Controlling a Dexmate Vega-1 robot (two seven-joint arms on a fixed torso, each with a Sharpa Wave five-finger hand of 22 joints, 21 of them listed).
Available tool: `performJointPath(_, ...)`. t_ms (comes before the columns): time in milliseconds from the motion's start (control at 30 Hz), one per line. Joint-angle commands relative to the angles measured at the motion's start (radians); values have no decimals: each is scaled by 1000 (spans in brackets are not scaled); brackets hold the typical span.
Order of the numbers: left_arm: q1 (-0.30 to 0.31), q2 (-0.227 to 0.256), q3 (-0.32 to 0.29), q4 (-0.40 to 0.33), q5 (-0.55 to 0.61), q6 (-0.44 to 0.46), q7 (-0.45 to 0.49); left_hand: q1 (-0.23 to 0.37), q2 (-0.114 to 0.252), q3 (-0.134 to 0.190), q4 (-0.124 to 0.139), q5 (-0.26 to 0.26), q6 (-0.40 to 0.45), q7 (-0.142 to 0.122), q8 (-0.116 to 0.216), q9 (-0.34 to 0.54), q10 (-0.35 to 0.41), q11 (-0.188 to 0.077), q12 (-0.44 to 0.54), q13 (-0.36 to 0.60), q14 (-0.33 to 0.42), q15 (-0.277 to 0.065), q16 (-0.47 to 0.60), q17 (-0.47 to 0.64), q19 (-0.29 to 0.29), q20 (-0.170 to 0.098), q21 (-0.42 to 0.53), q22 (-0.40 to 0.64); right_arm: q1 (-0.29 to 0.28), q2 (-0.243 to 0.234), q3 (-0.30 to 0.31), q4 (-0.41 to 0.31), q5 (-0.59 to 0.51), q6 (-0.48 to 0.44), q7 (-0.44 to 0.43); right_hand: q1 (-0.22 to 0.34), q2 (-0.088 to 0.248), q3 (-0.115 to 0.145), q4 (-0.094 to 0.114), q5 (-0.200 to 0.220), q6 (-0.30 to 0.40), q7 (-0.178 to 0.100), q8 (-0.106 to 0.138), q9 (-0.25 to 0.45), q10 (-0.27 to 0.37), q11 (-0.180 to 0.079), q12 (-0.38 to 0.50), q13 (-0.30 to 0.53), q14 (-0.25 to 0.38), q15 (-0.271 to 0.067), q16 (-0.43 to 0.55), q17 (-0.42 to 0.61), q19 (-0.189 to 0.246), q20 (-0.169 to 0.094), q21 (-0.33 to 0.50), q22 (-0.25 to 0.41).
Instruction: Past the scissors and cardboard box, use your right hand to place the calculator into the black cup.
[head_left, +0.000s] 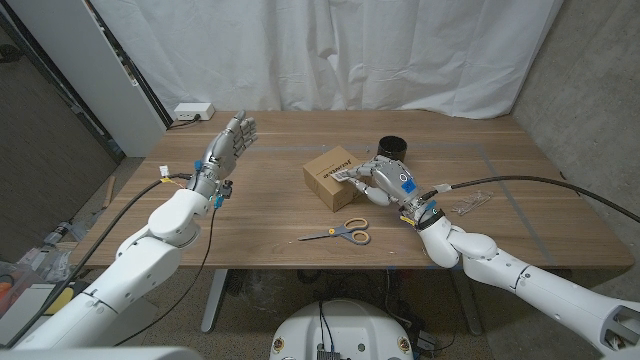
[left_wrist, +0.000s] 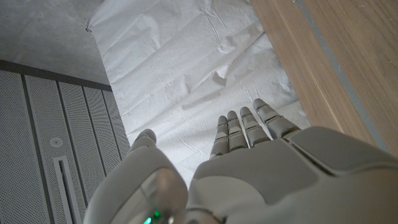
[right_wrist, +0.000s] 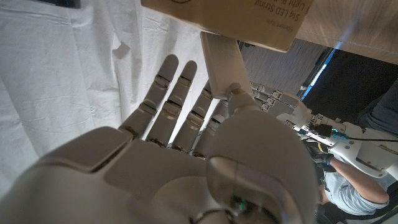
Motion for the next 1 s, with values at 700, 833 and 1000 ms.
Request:
performJointPath(700, -22, -9, 6, 33, -2, -23, -9, 9, 3, -9, -1, -3, 6, 0, 0, 1, 1, -2, 0, 3, 6, 0, 1, 5, -1, 4, 0, 5, -21, -29, 49, -100, -12, -34, 39, 1, -5, 21, -12, 9, 72, -12, 31, 100, 57, 6, 5, 3, 58, -104, 7, 9, -6, -151, 63, 1)
performJointPath(833, -20, -10, 4, 32, -2, -25, -7, 9, 3, -9, -1, -3, 6, 0, 0, 1, 1, -2, 0, 3, 6, -1, 1, 5, -2, 3, 0, 5, -31, -34, 60, -116, -4, -41, 51, 3, -5, 24, -15, 9, 74, -12, 29, 102, 57, 6, 4, 3, 63, -105, 7, 9, -5, -150, 67, 0)
performJointPath(1000, -20, -8, 1, 31, -2, -26, -7, 10, 3, -10, -1, -3, 7, 0, 0, 1, 1, -1, 0, 3, 5, -1, 1, 5, -2, 3, 0, 5, -44, -46, 71, -143, -9, -55, 69, 3, -6, 26, -16, 10, 76, -12, 26, 102, 57, 6, 3, 3, 64, -105, 5, 8, -5, -150, 71, 0)
